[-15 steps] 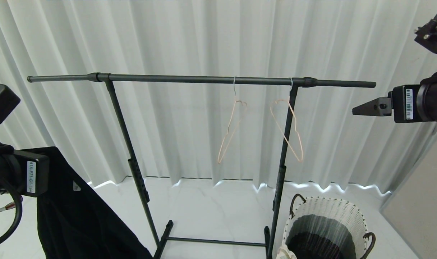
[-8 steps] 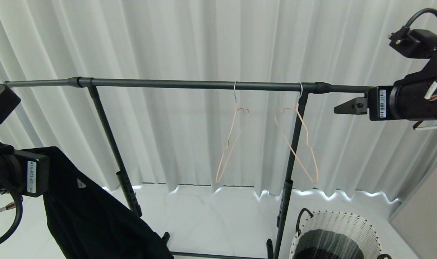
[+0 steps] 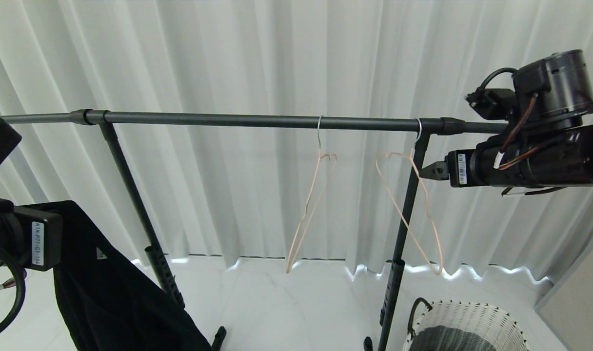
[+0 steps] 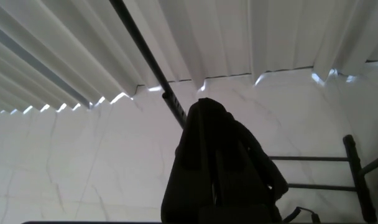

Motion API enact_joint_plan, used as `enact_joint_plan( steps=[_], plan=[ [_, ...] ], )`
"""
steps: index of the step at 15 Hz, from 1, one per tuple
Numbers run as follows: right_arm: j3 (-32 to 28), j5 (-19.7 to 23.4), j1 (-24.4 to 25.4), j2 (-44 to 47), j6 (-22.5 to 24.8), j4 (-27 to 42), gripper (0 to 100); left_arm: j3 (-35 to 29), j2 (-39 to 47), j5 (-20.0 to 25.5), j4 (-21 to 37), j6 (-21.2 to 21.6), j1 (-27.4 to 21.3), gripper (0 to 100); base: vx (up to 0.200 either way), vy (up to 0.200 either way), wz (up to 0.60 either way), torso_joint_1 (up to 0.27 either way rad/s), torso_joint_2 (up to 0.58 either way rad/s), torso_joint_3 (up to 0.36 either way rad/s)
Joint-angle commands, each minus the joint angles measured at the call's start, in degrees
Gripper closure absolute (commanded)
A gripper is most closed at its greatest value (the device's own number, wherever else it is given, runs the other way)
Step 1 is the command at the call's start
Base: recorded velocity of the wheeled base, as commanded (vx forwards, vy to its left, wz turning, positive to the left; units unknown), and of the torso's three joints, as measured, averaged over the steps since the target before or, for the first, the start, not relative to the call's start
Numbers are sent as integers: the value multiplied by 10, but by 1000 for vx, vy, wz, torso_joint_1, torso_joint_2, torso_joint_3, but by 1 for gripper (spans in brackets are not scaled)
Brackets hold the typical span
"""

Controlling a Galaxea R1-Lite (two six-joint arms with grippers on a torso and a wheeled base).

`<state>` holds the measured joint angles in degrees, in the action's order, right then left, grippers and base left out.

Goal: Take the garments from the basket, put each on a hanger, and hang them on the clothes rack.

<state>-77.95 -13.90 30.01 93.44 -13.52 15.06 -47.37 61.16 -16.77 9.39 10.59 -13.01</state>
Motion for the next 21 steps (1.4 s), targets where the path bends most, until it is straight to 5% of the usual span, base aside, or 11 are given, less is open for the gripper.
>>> enact_joint_plan(
  steps=[1, 8, 18, 19, 21],
  plan=[
    [20, 0, -1, 35, -4, -29, 0, -1, -3, 0, 0, 0, 0, 100, 0, 0, 0, 0, 0, 0],
    [62, 30, -27, 93, -17, -129, 0, -1, -10, 0, 0, 0, 0, 100, 0, 0, 0, 0, 0, 0],
    [65, 41, -29, 116, -19, -129, 0, -4, -10, 0, 0, 0, 0, 100, 0, 0, 0, 0, 0, 0],
    [65, 41, -28, 118, -20, -130, 100, -4, -10, -1, 0, 0, 0, 100, 0, 0, 0, 0, 0, 0],
    [63, 41, -29, 126, -24, -131, 100, -4, -10, -1, 0, 0, 0, 100, 0, 0, 0, 0, 0, 0]
  ],
)
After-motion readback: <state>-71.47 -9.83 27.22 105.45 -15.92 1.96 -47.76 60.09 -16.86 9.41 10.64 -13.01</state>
